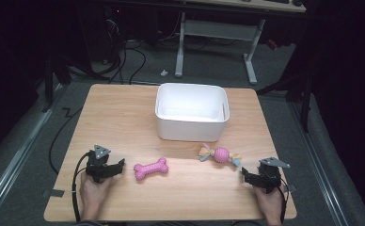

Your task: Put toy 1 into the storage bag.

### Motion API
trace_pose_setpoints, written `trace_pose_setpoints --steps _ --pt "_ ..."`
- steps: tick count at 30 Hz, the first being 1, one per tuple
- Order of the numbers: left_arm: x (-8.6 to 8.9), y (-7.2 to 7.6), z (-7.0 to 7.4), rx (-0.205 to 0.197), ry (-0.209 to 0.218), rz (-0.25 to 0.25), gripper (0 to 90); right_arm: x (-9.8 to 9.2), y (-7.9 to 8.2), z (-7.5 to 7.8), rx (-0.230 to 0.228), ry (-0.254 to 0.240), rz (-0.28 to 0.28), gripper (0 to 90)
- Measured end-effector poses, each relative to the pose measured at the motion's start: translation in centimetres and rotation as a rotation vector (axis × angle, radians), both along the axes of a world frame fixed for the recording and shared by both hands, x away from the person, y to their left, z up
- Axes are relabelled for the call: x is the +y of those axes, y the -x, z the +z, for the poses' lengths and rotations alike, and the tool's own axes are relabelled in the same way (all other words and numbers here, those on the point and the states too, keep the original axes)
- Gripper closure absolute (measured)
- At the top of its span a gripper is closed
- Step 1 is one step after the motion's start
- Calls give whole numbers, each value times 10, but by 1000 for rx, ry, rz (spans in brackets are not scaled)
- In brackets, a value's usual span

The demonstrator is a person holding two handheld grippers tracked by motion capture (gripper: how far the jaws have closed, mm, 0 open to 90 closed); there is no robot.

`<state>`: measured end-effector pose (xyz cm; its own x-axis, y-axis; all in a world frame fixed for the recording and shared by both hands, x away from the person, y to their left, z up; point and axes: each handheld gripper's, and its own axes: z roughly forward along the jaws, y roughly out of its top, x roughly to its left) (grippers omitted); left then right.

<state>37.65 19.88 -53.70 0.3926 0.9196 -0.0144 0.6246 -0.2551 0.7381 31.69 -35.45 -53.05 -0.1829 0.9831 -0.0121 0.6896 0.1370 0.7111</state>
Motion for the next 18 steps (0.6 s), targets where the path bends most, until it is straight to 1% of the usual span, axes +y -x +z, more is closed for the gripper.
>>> trace_pose_setpoints --steps 12,18 --pt "0 -1 0 4 0 -7 213 0 -4 0 3 1 1 183" --pt "-1 -1 0 12 -3 -18 169 1 -3 0 0 -1 -3 185"
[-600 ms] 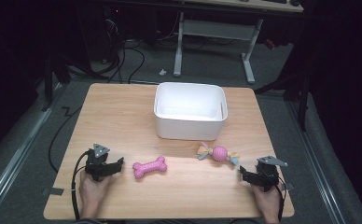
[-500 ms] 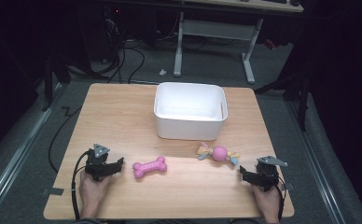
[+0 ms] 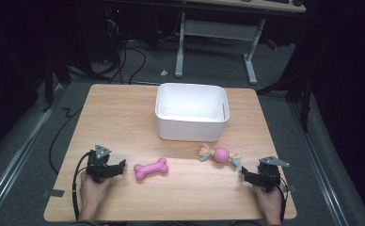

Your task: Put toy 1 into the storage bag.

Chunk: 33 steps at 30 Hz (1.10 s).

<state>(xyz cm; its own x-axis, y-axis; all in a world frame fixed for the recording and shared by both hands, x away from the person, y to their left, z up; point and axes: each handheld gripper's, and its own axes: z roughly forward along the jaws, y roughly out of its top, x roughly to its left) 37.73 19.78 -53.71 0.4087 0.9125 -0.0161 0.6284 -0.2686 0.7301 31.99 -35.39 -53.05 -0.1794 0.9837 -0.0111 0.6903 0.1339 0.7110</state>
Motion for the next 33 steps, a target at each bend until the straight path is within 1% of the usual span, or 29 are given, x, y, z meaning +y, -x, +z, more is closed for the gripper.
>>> trace_pose_setpoints --steps 4,12,13,14,15,16,19,22,24,26,33 --pt "0 0 0 4 -1 20 150 0 1 0 -1 1 2 188" --pt "2 2 1 10 -7 14 160 0 2 0 -1 0 4 194" --pt "3 3 2 17 -5 7 170 0 2 0 -1 0 4 194" --pt "4 3 3 21 3 4 200 0 2 0 -1 0 4 193" --pt "6 4 4 26 22 0 211 0 2 0 -1 0 4 193" --pt "7 4 4 27 29 -2 212 0 2 0 3 2 4 194" --pt "9 6 3 21 24 -1 224 0 2 0 0 1 4 196" --pt "10 7 4 27 35 -9 228 0 3 0 -1 0 4 196" --pt "12 9 6 24 55 -23 228 0 3 0 0 1 4 196" --pt "12 12 8 10 63 -37 222 0 3 0 0 1 4 196" --pt "12 21 18 -13 65 -53 221 0 3 0 -2 0 4 196"
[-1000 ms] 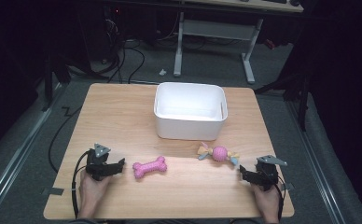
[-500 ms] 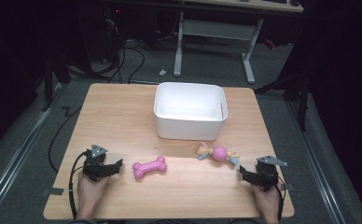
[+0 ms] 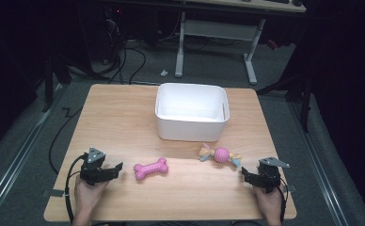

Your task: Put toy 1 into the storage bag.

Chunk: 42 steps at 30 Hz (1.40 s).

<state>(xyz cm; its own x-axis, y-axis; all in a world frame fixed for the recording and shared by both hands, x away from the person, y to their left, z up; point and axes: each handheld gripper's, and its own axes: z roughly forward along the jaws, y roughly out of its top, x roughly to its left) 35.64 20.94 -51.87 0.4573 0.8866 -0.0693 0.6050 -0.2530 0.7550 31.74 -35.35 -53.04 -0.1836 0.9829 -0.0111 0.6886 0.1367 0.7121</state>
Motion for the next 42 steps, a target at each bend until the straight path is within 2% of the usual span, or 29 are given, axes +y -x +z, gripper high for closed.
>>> trace_pose_setpoints --steps 9,13,22,26,31,42 --pt "-7 10 15 -20 -3 -38 239 0 0 0 1 1 -1 196" --pt "-12 16 22 -45 1 -55 243 0 0 0 2 1 -1 196" --pt "-29 27 30 -46 5 -115 244 0 0 0 1 0 0 196" --pt "-36 30 30 -31 9 -128 243 0 0 0 2 1 -1 196" --pt "-47 36 29 -34 -32 -153 258 0 0 0 0 0 0 196" --pt "-66 43 18 -16 -69 -194 278 0 0 0 2 1 0 196"
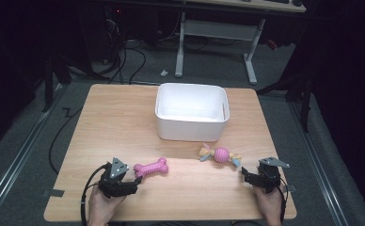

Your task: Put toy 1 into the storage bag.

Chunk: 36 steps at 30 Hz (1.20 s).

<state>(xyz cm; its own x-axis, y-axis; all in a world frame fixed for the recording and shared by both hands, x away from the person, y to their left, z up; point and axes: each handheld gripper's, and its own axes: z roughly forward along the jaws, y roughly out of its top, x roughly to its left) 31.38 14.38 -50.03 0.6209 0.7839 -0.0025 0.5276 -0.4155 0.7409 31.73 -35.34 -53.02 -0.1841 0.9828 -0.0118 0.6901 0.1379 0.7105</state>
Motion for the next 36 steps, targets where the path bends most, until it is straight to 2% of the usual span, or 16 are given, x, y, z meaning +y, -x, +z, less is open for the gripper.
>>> trace_pose_setpoints --steps 8,10,24,32,36 --pt "-10 0 -7 23 -33 -12 322 0 0 0 -2 -1 1 196" --pt "-12 1 -9 15 -46 0 334 0 0 0 0 0 1 196" --pt "-23 1 -14 8 -76 -2 444 0 0 0 0 0 1 196" --pt "-21 0 -13 13 -82 15 528 0 0 0 -2 -1 1 196" --pt "-21 0 -14 21 -74 32 536 0 0 0 -1 -1 1 195"
